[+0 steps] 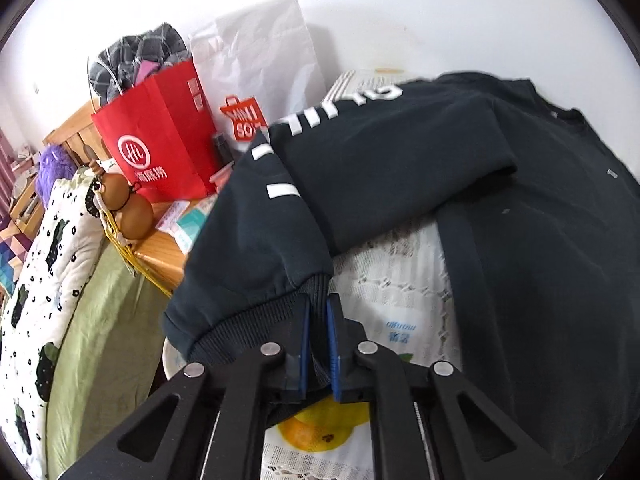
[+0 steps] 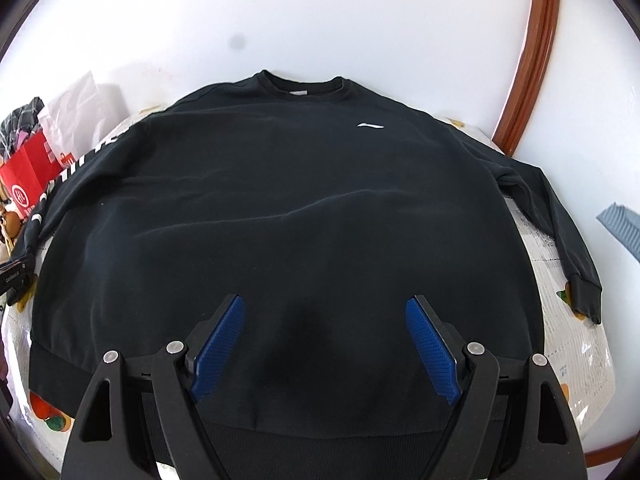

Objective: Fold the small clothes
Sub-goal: 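Grasp the lettered sleeve cuff with the left gripper and close, then fold the held sleeve across the sweatshirt body with the left gripper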

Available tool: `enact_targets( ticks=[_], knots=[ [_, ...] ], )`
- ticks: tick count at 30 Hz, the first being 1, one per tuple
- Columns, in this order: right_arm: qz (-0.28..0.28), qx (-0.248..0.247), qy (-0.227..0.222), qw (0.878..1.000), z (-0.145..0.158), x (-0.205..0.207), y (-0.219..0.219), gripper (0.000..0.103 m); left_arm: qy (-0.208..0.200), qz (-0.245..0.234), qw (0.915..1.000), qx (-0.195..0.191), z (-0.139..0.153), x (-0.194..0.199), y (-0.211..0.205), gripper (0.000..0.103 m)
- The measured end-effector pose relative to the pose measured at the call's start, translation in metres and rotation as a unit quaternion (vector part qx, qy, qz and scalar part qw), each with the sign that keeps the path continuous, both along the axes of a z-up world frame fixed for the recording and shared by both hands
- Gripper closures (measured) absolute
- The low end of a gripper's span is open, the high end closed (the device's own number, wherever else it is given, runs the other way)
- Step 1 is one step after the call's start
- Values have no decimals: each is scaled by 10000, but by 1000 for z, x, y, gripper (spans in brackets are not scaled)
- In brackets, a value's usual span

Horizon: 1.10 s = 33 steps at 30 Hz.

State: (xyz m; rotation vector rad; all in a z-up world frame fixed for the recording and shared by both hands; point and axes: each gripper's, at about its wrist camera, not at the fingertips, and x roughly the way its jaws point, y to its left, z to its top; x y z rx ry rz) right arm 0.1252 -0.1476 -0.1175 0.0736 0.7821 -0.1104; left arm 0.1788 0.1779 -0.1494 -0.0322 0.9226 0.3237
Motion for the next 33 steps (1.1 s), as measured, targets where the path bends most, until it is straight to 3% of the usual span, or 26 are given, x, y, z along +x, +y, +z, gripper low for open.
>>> enact_targets(
  ticks=[5,9,16,23,33],
  knots=[
    [41,85,-152,9998,8,-2,-16,21,-259,-71,9996,-51,26,-3,-12,96],
    [73,169,-281,9994,16,-2,-31,21,-587,-434,9955,-600,55,-4,-27,96],
    [14,130,-336,9994,17,-2,-58,21,-877,-1014,9861,-986,91,14,-75,96],
    [-263,312,-382,9984,10,-17,-105,21,-986,-1590,9766,-1064,105,37,-138,96],
    [-815,453,-406,9948,-1,-35,-174,21,-818,-2311,9611,-1271,105,73,-233,96]
  ],
)
